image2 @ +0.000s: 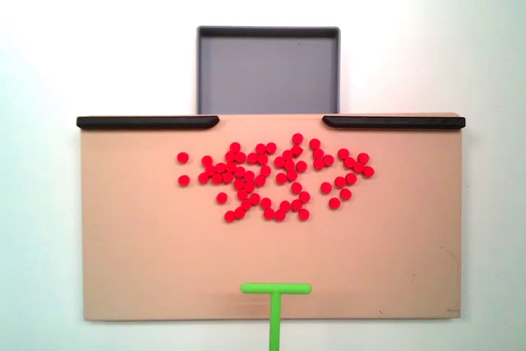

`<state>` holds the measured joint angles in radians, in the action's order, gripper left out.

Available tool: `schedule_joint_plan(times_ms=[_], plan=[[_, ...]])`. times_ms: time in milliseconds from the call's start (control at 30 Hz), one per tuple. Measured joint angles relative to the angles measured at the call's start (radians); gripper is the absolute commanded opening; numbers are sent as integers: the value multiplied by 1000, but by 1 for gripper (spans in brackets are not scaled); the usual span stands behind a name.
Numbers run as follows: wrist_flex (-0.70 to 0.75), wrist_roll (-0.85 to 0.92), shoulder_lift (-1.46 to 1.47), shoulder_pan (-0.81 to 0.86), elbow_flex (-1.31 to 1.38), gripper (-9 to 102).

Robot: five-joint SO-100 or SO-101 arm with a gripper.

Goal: Gather the bottom side granules

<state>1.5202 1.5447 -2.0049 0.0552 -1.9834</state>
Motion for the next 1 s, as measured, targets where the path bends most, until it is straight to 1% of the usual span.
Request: schedule_joint_plan(times_ms=[667,833,1000], plan=[[-2,-18,51,0,0,0],[-58,-64,84,-32,0,0],[-60,-66,106,-40,0,0]])
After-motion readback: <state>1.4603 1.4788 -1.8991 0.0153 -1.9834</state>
